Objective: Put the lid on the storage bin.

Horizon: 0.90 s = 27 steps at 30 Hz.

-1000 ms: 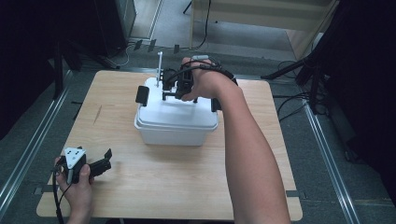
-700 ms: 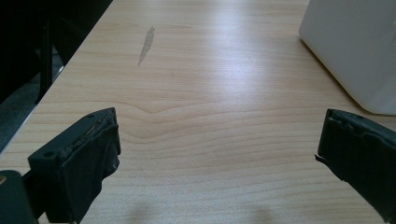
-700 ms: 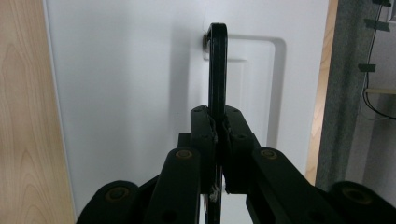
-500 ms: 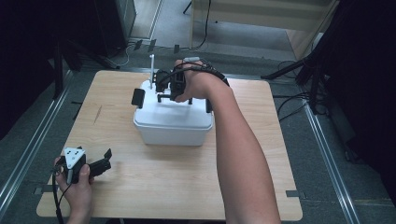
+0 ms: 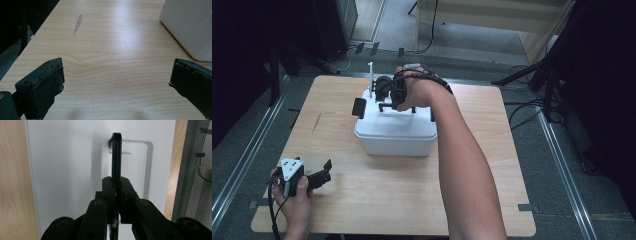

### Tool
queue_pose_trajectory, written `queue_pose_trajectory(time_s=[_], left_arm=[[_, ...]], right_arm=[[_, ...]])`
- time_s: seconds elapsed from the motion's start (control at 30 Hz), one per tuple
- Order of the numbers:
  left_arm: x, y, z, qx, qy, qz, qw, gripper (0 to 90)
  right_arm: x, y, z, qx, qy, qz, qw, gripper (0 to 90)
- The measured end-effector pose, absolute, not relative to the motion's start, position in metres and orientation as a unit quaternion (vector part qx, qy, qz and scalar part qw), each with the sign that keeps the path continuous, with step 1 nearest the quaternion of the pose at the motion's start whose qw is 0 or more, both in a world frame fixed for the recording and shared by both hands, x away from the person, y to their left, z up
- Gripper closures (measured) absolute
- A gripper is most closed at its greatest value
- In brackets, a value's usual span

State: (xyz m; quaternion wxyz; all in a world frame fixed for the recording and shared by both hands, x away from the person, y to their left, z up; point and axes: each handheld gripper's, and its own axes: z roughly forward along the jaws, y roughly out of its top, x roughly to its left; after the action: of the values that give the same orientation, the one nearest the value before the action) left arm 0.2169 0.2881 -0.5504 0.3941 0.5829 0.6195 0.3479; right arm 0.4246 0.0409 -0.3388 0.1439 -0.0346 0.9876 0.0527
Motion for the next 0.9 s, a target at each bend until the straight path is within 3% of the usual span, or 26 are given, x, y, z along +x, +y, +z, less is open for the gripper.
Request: queue_pose_trajectory(time_s=[0.5,0.53,0.57,0.7,0.8,0.9], left_arm=[[0.217,0.287,-0.551,0.583,0.618,0.350,0.393,0.0],[0.217,0.287,-0.551,0.583,0.618,0.351,0.392,0.0],[0.217,0.287,-0.551,0.583,0.618,0.351,0.392,0.0],[0.217,0.287,-0.550,0.585,0.617,0.352,0.391,0.0],[0.217,0.287,-0.550,0.585,0.618,0.352,0.391,0.0],[0.217,0.287,-0.550,0.585,0.618,0.351,0.390,0.0]], right_arm=[[0.420,0.035,-0.345,-0.035,0.985,0.074,0.151,83.7],[0.419,0.033,-0.347,-0.033,0.987,0.083,0.133,76.1],[0.419,0.033,-0.347,-0.033,0.987,0.083,0.133,76.1],[0.413,0.029,-0.351,-0.033,0.988,0.081,0.129,49.1],[0.410,0.026,-0.352,-0.031,0.989,0.089,0.118,35.1],[0.407,0.023,-0.350,-0.009,0.986,0.093,0.136,14.7]])
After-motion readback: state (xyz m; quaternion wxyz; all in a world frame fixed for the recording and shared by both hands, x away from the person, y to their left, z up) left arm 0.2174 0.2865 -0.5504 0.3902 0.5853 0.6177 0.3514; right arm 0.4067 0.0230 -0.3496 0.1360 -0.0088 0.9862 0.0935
